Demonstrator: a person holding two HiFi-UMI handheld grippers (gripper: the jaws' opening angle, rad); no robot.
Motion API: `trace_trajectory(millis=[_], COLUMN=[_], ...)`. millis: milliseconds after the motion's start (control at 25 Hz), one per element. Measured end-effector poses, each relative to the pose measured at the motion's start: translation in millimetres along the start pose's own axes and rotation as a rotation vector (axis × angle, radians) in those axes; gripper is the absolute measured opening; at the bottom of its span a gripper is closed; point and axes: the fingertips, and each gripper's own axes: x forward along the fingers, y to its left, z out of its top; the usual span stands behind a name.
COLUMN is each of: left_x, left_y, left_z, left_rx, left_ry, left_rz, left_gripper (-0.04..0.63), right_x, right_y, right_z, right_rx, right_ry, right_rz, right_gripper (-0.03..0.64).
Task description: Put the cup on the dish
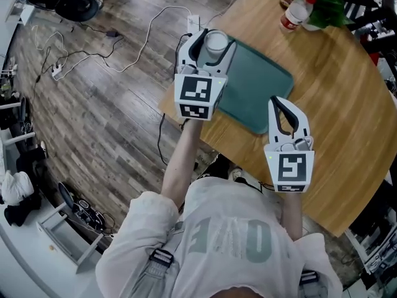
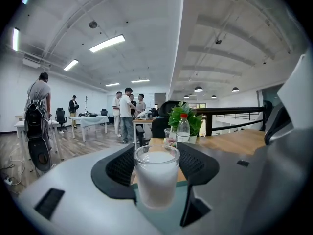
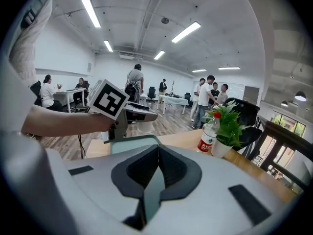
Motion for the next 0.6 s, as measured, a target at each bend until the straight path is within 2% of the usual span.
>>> trace_trajectory(millis=[200, 400, 600], left_x=[14.0, 25.6, 38.2], left_y=[6.2, 13.8, 20.9], left_z=[-24.9, -43.9, -61.7], left_rx=[-0.021, -0.052, -0.050], left_ry=[0.048, 0.074, 0.121], left_rz=[0.000, 0.013, 0.018], left_gripper=[0.275, 0.275, 0.275], right_x=[-0.3, -1.4, -1.5], right_y=[-0.6, 4.0, 7.4], right_z=[-4.0, -11.3, -16.4], right_rx=[0.005, 0.084, 0.080], right_ry=[0.030, 0.044, 0.056], right_rz=[-0.002, 0.048, 0.047], right_gripper=[0.020, 0.020, 0.020])
